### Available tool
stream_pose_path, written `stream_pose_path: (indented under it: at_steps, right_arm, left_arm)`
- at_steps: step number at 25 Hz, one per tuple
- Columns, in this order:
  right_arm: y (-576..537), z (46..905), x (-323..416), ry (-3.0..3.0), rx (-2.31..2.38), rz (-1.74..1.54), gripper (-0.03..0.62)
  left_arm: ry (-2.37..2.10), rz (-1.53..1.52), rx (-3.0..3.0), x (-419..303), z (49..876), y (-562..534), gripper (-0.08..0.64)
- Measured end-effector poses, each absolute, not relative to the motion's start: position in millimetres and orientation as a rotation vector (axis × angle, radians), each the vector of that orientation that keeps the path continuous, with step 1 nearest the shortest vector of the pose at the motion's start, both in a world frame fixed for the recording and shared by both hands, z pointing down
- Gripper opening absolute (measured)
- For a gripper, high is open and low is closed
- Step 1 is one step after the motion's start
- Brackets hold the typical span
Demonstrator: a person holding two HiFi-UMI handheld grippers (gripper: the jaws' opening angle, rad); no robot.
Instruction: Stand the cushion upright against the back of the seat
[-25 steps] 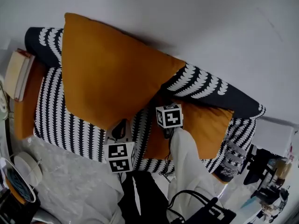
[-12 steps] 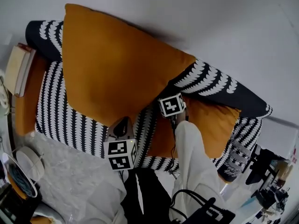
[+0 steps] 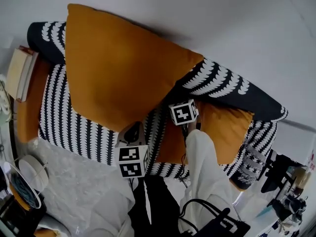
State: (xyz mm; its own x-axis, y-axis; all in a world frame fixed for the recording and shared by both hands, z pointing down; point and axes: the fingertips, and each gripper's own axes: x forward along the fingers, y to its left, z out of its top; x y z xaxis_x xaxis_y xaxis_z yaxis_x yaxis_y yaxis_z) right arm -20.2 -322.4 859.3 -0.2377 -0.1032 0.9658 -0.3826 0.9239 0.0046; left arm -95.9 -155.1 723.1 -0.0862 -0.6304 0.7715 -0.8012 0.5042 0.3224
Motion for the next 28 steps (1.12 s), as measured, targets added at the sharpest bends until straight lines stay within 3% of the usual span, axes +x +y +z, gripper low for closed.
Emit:
stream_pose_path:
  at_steps: [13,28]
  right_arm:
    - [-347.4,729.1,8.3,-2.022,0.55,0.305,0.081]
    - [-369.6,528.5,113.4,-2.191,0.989,0.426,0.08]
  left_arm:
    - [-1.824,0.221,1.317,-90.2,670.5,-181.9,0.005]
    - [-1.972,0.262,1.512,-43.2,522.1,-176.8,0.005]
